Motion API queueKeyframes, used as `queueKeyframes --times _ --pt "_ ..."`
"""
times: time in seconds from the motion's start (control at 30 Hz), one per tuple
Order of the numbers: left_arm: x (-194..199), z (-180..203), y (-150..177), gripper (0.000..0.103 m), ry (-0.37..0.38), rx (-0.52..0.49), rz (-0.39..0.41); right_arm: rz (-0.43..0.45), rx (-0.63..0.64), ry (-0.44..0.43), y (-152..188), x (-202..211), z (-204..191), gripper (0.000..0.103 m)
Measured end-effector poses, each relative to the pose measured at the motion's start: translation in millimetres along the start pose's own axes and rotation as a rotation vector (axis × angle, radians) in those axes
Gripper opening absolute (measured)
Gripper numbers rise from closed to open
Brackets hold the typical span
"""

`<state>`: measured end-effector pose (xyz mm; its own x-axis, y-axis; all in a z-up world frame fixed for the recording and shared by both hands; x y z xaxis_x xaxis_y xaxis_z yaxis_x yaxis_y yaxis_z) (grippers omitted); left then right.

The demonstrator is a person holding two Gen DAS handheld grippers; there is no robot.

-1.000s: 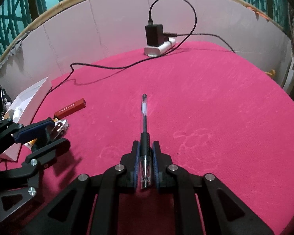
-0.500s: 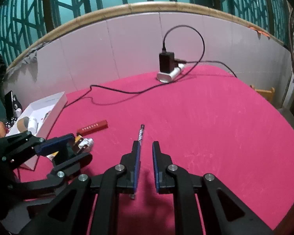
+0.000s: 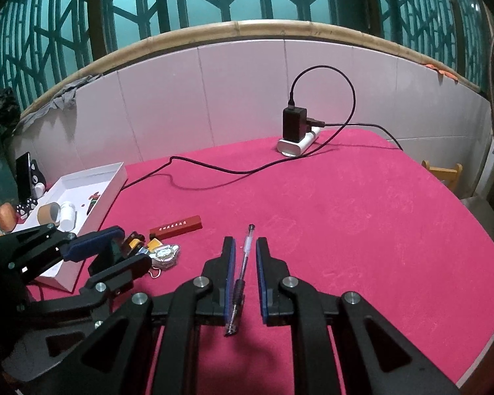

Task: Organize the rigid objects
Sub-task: 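Carry the black pen and charger plug over the white tray with both grippers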

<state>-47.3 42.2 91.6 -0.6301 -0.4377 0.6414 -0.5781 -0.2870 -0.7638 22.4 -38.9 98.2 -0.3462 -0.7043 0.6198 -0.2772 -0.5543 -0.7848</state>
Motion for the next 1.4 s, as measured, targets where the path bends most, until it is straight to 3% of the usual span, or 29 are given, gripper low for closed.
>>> queueKeyframes --times 0.53,0.67,0.83,0.9,1.0,1.17,1.23,1.27,1.3,1.33,1.4 --pt "35.1 -40.9 1.0 0.033 -0.001 0.126 0.07 0.015 -0.025 -0.012 4.7 5.4 8.0 0.009" --pt "46.0 -50.8 0.9 0.033 -0.001 0.157 0.096 -0.11 -0.014 -0.032 11.5 -23.0 9.0 0.01" --pt "54.0 -61.2 0.3 0.033 -0.006 0.182 0.115 -0.232 0.024 0.004 20.7 -77.0 -3.8 0.012" --pt "56.8 -63.8 1.6 0.033 -0.006 0.189 0.119 -0.268 0.018 0.004 21.5 -96.2 -9.8 0.021" --pt "60.1 -67.3 3.8 0.033 -0.005 0.2 0.124 -0.259 0.025 0.025 19.7 -106.0 -16.1 0.047" --pt "63.7 -72.8 6.3 0.033 -0.019 0.206 0.132 -0.249 0.07 0.079 22.1 -109.0 -23.3 0.05" --pt "64.0 -72.1 6.8 0.033 -0.049 0.189 0.135 -0.238 0.101 0.088 25.9 -107.1 -27.6 0.047" --pt "64.3 -72.6 7.2 0.033 -0.058 0.188 0.135 -0.237 0.105 0.075 26.5 -104.1 -27.5 0.035" --pt "64.5 -73.8 7.5 0.033 -0.061 0.193 0.134 -0.237 0.109 0.069 25.8 -103.4 -27.8 0.015" --pt "64.8 -74.8 7.6 0.033 -0.065 0.198 0.132 -0.24 0.112 0.067 25.2 -102.4 -27.8 0.006" --pt "66.6 -77.1 7.6 0.033 -0.076 0.202 0.137 -0.233 0.101 0.054 24.2 -97.5 -27.2 0.006"
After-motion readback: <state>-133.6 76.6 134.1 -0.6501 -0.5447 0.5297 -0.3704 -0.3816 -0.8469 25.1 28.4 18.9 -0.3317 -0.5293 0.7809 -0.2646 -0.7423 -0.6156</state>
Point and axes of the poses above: each gripper's, at about its wrist camera, not at the fingertips, and x roughly against the way its jaws point, z to its right, y to its underside, the point moved 1 cm from there along -x, roughly the way its jaws point, and after that the axes turned 4 degrees about y, right-handed, at the moved point
